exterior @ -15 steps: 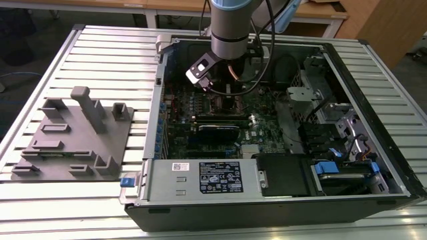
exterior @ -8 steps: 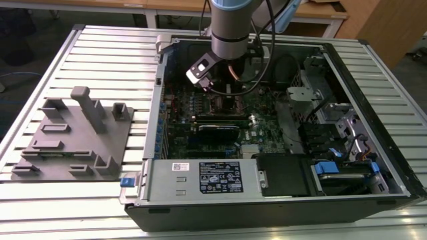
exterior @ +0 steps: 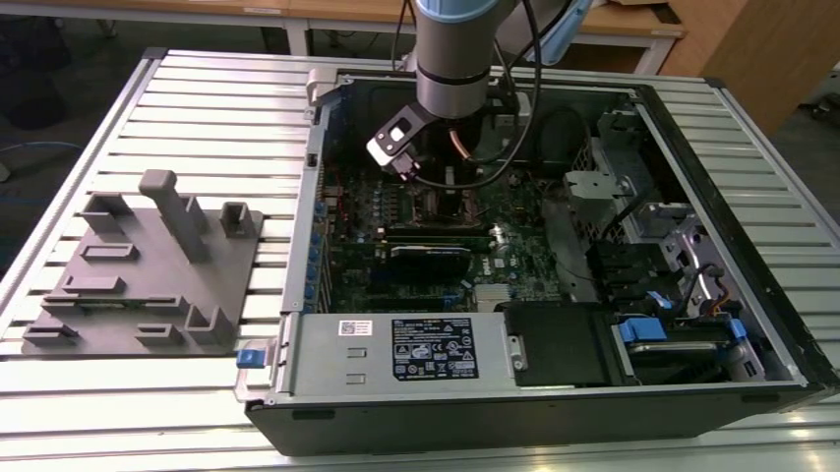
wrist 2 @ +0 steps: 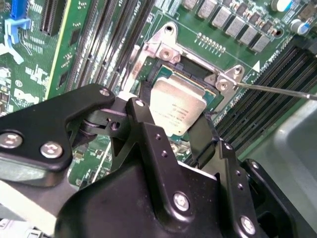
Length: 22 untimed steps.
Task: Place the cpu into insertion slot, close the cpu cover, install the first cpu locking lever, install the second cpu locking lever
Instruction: 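Place the cpu into insertion slot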
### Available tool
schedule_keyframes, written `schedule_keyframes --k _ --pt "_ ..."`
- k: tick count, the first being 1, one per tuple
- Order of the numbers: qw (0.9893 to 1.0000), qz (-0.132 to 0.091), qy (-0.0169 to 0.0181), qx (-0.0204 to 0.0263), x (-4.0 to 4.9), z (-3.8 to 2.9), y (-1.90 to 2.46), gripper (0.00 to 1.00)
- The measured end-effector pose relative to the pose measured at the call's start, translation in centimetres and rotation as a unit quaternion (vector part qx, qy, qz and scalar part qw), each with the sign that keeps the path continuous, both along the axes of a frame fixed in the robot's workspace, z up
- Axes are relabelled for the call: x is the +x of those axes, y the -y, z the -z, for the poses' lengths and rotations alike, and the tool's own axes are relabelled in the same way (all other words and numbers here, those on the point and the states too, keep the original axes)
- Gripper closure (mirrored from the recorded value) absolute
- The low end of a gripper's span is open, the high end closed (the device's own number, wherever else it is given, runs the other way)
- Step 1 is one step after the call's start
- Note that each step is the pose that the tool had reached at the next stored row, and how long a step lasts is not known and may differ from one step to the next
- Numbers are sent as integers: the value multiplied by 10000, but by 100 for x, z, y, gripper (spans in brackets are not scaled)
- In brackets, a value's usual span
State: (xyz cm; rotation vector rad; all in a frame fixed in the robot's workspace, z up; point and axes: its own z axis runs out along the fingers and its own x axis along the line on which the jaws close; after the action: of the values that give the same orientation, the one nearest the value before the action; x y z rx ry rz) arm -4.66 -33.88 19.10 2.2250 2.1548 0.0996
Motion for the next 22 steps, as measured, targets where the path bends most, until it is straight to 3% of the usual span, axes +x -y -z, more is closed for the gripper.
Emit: schedule_keyframes --k 11,12,16,22 --pt "10000 0 6 9 2 11 -4 45" --pt "10000 0 5 8 2 10 -3 39" --pt "10000 0 2 3 1 8 -1 39" --pt "10000 0 3 4 1 -72 -2 39"
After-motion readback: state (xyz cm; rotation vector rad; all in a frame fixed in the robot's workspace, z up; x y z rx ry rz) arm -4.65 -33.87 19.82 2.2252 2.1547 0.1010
